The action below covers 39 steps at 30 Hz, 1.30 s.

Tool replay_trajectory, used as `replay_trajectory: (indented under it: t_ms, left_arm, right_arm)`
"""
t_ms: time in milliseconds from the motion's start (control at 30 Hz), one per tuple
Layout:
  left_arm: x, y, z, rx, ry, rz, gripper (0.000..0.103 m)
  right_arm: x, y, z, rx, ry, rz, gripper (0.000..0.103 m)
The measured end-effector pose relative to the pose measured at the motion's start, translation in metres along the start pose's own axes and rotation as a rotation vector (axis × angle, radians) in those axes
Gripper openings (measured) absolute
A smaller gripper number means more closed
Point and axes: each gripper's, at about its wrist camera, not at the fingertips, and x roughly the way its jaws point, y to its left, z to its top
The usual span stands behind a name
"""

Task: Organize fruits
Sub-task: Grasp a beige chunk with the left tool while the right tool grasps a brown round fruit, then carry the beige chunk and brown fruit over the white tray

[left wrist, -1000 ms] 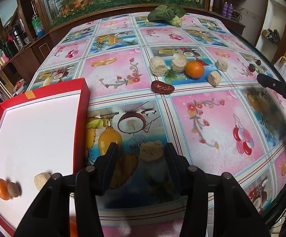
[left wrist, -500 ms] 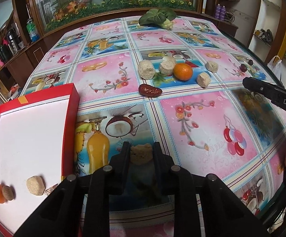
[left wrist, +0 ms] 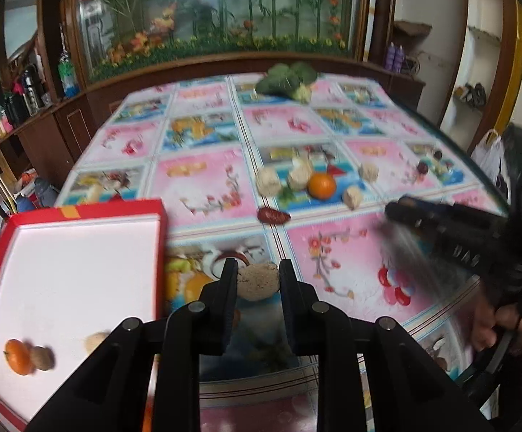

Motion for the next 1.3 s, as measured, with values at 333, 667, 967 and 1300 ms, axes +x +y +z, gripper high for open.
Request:
replay_trajectory:
  t_ms: [333,667,967,1300]
  left_arm:
    - [-0.037,0.056,0.001,-0.082,-0.107,0.125,0.022]
    - [-0.05,0.133,-0.014,-0.2,-0.11,0.26,0.022]
    - [-0.038,0.168,-0.03,-0.241,-0.05,0.296,0.022]
    - [-0.034,0.177,-0.036,-0.239,-0.036,0.31,0.022]
  right_arm:
    - [0.008,0.059,0.001,-0.085,-0.031,0.092,0.029]
    - [0.027,0.157,0.012,-0.203,0.019,0.243,0.029]
    - [0.057,0.236,0.016,-0.306,0.133,0.285,0.029]
    - [0.088,0.273,0.002,-0.327,0.219,0.288,0.03]
